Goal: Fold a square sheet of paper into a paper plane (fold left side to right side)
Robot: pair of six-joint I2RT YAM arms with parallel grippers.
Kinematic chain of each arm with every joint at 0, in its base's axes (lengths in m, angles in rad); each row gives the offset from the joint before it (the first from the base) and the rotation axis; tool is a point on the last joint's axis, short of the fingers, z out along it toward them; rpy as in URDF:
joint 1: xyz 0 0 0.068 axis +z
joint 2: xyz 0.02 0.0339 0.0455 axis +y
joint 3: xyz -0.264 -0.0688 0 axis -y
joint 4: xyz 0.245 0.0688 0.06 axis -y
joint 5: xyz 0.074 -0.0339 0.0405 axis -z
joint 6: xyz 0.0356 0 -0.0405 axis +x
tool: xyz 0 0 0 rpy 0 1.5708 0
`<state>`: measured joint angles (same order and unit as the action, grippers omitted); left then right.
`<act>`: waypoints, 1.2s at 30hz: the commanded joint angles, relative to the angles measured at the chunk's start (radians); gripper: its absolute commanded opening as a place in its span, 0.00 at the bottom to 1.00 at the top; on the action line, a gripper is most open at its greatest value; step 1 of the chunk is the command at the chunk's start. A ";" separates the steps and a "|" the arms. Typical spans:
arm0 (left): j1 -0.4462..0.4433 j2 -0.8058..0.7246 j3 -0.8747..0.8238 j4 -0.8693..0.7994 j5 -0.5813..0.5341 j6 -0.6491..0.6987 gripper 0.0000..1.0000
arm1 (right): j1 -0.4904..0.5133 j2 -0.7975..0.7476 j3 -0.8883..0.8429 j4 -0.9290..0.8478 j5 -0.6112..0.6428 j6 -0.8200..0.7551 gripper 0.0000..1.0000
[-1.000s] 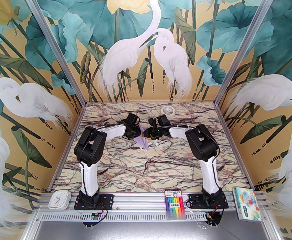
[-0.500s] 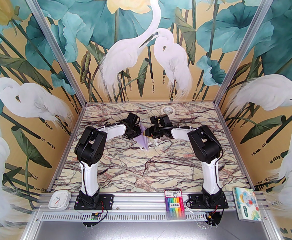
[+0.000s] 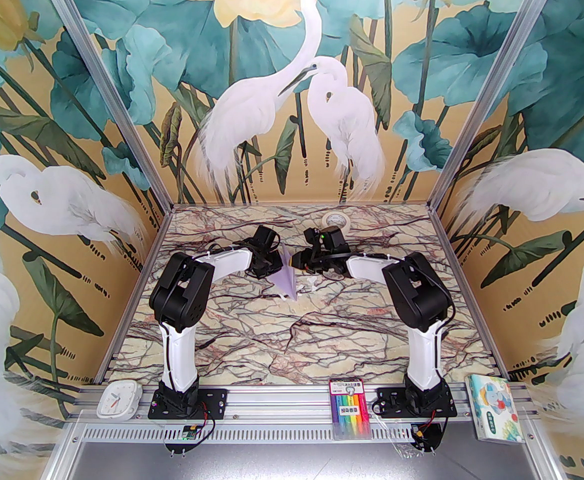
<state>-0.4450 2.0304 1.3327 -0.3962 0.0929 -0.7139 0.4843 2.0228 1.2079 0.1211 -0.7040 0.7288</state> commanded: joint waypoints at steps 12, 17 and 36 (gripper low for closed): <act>-0.001 0.044 0.005 -0.039 0.013 -0.004 0.03 | -0.003 -0.047 -0.023 0.023 0.035 0.003 0.09; -0.001 0.042 0.005 -0.042 0.012 -0.001 0.03 | -0.003 0.002 0.026 -0.002 -0.022 -0.011 0.00; -0.002 0.043 0.004 -0.041 0.007 0.008 0.03 | -0.042 0.122 0.066 0.023 -0.141 -0.014 0.00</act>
<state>-0.4450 2.0308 1.3334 -0.3962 0.0933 -0.7132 0.4511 2.1139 1.2522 0.1329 -0.8162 0.7292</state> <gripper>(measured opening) 0.030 0.039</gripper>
